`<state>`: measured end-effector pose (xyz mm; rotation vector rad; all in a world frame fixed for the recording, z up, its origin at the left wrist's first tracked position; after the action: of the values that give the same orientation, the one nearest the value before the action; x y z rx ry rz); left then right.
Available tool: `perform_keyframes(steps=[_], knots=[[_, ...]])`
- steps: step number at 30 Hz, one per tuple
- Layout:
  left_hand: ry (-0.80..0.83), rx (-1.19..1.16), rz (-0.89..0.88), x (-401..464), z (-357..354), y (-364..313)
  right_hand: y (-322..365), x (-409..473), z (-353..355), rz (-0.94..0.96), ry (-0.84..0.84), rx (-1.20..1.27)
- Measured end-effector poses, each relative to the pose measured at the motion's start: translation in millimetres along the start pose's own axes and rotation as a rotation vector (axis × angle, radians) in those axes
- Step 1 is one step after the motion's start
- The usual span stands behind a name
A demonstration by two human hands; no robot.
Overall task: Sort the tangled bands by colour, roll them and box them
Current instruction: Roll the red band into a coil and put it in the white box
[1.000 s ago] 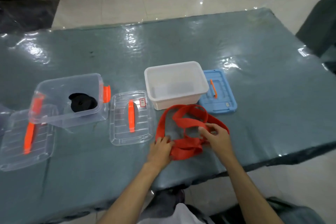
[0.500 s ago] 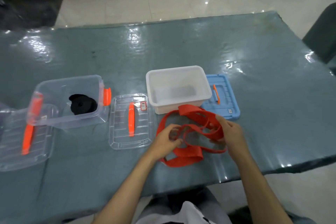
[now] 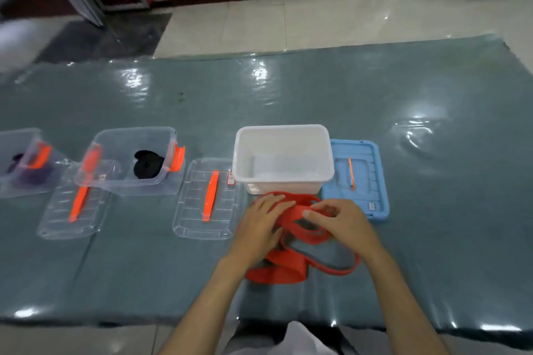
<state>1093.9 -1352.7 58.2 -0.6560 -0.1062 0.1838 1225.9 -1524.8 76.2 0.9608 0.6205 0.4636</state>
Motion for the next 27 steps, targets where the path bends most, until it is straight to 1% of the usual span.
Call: perform_keyframes(steps=[4,9,13,15,18,21,24,27], knots=[[-0.066,-0.113,0.059,-5.1,-0.2,-9.5,2.6,6.4,14.8,0.091,-0.006,0.004],[-0.143,-0.204,0.180,-13.1,1.7,-10.6,3.7,5.2,27.2,0.138,0.087,0.233],[-0.216,-0.282,0.226,-17.0,9.6,-6.6,8.6,6.3,25.2,0.199,0.068,0.195],[-0.265,-0.344,0.264,-15.7,14.5,-2.8,10.7,11.0,17.5,0.159,0.027,0.206],[-0.295,-0.430,0.304,-11.7,25.7,6.2,10.3,15.8,1.7,-0.041,-0.057,0.335],[-0.282,-0.421,0.273,-8.8,32.6,16.0,8.0,14.6,-12.6,-0.155,-0.052,0.458],[-0.234,-0.379,0.239,-7.6,33.0,30.9,10.0,15.7,-15.8,-0.210,-0.131,0.599],[-0.130,-0.295,0.148,-6.7,35.0,42.9,17.8,18.5,-20.1,-0.192,-0.207,0.591]])
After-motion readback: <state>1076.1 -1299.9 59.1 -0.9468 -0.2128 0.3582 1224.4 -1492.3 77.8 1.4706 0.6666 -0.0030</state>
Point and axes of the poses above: each hand's wrist, its own x-axis towards the middle knuckle, its own z-axis out of the back of the hand, y = z × x, the point moved 3 cm from there along x, towards the middle knuckle, and after that the axes turned 4 degrees about -x, right-handed, at the moved point
